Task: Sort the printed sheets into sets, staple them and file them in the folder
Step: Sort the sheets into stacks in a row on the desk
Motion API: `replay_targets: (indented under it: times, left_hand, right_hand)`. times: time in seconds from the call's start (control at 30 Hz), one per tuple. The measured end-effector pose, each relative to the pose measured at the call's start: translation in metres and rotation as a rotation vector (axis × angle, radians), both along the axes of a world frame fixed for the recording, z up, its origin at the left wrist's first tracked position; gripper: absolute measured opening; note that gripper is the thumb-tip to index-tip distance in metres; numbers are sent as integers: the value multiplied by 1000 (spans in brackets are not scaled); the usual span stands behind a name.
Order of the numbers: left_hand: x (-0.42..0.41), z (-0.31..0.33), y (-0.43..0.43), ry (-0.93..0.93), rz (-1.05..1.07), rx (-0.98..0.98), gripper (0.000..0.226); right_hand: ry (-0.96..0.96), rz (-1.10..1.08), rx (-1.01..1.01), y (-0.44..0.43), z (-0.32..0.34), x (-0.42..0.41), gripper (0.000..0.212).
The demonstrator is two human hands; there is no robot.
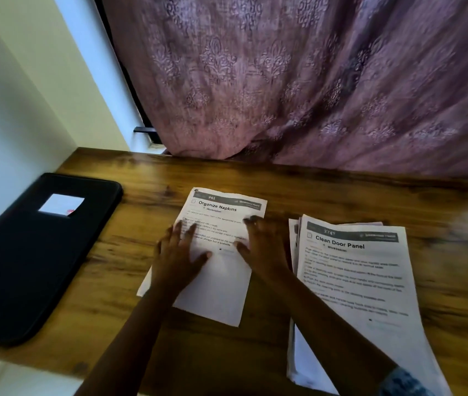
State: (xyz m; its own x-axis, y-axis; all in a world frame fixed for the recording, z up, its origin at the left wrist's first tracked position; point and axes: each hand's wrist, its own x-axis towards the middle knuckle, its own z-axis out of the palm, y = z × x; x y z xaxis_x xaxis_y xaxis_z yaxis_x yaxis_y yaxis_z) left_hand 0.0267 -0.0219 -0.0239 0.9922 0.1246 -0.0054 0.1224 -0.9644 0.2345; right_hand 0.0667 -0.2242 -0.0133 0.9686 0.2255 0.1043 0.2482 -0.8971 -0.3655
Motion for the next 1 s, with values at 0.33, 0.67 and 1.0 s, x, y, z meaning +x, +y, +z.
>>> replay_targets:
  times: [0.33, 0.67, 1.0]
  left_hand:
    - [-17, -21, -42, 24, 19, -6, 100]
    - [-25, -22, -63, 25, 9, -5, 97]
    - [-24, 16, -93, -187, -60, -50, 76]
  right_hand:
    - [248, 187, -329, -23, 1, 13, 74]
    - [259, 202, -416, -34, 16, 4, 73]
    - [-98, -50, -93, -85, 53, -40, 44]
